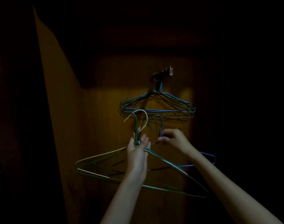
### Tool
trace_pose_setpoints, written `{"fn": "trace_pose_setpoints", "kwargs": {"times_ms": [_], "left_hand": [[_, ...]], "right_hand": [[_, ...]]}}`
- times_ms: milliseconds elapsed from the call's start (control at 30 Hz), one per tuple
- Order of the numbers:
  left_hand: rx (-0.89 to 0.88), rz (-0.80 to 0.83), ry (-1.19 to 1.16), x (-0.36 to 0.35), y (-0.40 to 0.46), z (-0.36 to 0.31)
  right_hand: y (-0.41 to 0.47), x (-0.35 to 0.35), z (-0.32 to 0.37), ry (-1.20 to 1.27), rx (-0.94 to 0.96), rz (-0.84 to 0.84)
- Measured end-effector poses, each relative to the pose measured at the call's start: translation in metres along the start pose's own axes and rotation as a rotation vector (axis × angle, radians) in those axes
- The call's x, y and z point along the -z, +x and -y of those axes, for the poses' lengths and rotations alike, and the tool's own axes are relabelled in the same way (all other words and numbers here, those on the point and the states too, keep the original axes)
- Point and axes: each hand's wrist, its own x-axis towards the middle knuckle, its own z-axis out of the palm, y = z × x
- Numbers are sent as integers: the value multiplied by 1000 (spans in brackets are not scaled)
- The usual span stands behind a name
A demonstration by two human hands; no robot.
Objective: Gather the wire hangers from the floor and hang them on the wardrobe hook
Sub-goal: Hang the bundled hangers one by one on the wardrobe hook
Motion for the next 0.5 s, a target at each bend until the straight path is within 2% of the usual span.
{"fn": "trace_pose_setpoints", "kwargs": {"times_ms": [133, 300, 500], "left_hand": [[-6, 23, -1, -4, 3, -2], [-8, 40, -8, -14, 6, -3], [-9, 60, -50, -25, 12, -4]], "right_hand": [[5, 8, 19, 147, 9, -122], [15, 13, 31, 196, 48, -197], [22, 15, 31, 186, 105, -137]]}}
